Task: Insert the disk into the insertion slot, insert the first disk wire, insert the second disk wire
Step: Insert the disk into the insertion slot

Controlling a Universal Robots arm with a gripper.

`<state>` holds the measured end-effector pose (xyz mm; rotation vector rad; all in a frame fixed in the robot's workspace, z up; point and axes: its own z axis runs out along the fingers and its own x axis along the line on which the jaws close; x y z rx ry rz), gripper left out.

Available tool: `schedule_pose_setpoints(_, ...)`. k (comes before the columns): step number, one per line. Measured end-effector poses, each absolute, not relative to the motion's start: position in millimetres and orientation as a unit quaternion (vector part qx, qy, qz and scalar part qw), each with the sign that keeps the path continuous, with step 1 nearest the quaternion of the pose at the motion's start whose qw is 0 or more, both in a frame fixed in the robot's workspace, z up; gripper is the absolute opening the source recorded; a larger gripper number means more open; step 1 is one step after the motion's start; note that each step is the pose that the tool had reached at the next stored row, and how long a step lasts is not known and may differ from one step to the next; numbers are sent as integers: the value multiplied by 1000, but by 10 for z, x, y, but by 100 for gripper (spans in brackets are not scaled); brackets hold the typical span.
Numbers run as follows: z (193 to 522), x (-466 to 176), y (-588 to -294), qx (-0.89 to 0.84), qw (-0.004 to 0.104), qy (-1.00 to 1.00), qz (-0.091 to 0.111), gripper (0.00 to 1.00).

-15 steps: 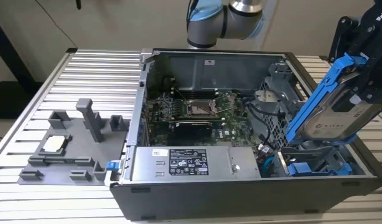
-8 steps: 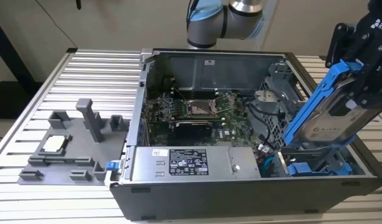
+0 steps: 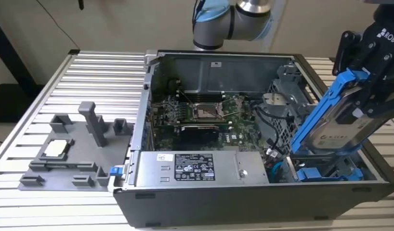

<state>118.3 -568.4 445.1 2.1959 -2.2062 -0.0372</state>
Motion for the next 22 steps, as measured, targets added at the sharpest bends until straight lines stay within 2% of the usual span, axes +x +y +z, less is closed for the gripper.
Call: schedule_pose_setpoints(22,4191,1292,-5703,715,14,-699,-12,33)
